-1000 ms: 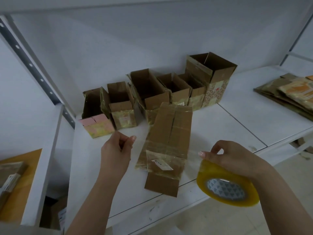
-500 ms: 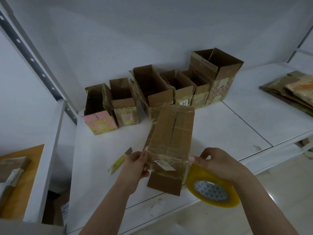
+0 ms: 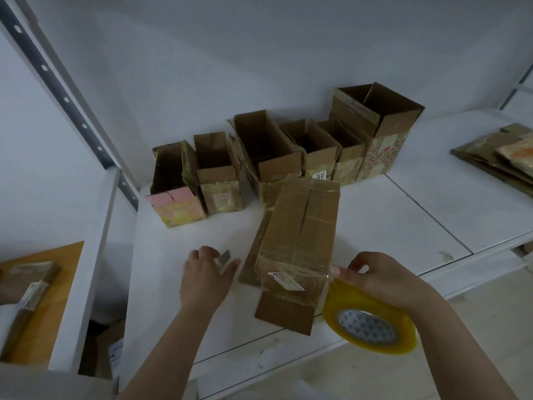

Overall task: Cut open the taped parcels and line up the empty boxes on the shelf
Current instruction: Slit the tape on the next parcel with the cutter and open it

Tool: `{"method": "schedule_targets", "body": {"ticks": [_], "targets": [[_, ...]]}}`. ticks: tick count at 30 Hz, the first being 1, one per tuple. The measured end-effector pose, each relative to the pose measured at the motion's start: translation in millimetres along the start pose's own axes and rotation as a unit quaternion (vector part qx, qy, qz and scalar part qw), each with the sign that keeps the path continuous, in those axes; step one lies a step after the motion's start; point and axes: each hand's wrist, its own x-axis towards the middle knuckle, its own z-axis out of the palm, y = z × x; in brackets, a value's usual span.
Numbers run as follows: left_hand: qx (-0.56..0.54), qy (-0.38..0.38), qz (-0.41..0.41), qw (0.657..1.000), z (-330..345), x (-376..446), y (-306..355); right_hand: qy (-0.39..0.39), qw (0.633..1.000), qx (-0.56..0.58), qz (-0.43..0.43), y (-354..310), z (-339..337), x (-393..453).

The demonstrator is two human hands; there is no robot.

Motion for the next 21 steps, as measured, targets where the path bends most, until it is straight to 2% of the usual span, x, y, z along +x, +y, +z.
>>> {"method": "schedule_targets", "body": {"ticks": [1,2,4,7,10,13,16,17,18,21], "targets": [[0.092,0.013,0.029,0.995,5.7,5.1,-13.1,-0.002,1.0,0.001,-0.001,-0.7,-0.5,-0.5],[0.137,0.006,0.05,0.989,11.3,8.4,-23.3,-0.004,1.0,0.004,-0.003,-1.1,-0.7,-0.8],[0.101,-0.021,0.068,0.992,21.1,9.7,-31.5,-0.003,1.0,0.005,-0.007,-1.3,-0.7,-1.1],[0.076,-0.006,0.086,0.993,26.3,8.3,-33.1,-0.004,1.0,0.006,-0.008,-1.6,-0.3,-2.7],[0.058,0.006,0.054,0.997,14.8,5.5,-30.0,0.003,1.0,0.0,-0.008,-1.2,-0.6,-3.7],[-0.076,0.062,0.026,0.995,-13.3,2.0,-8.3,0.0,1.0,-0.001,-0.004,-1.6,0.4,-5.2],[-0.23,0.127,0.128,0.956,-51.0,-8.5,49.1,-0.003,1.0,0.0,-0.005,-2.1,0.0,-6.9],[-0.264,0.103,0.172,0.943,-64.6,-13.9,70.8,-0.005,1.0,0.001,-0.006,-2.0,-0.7,-7.3],[-0.291,0.04,0.204,0.934,-76.8,-19.7,92.0,-0.008,1.0,0.003,-0.007,-1.6,-1.3,-8.0],[-0.284,-0.226,0.257,0.896,-91.8,-33.8,142.4,-0.014,0.999,0.028,-0.006,-1.1,-2.9,-10.6]]}}
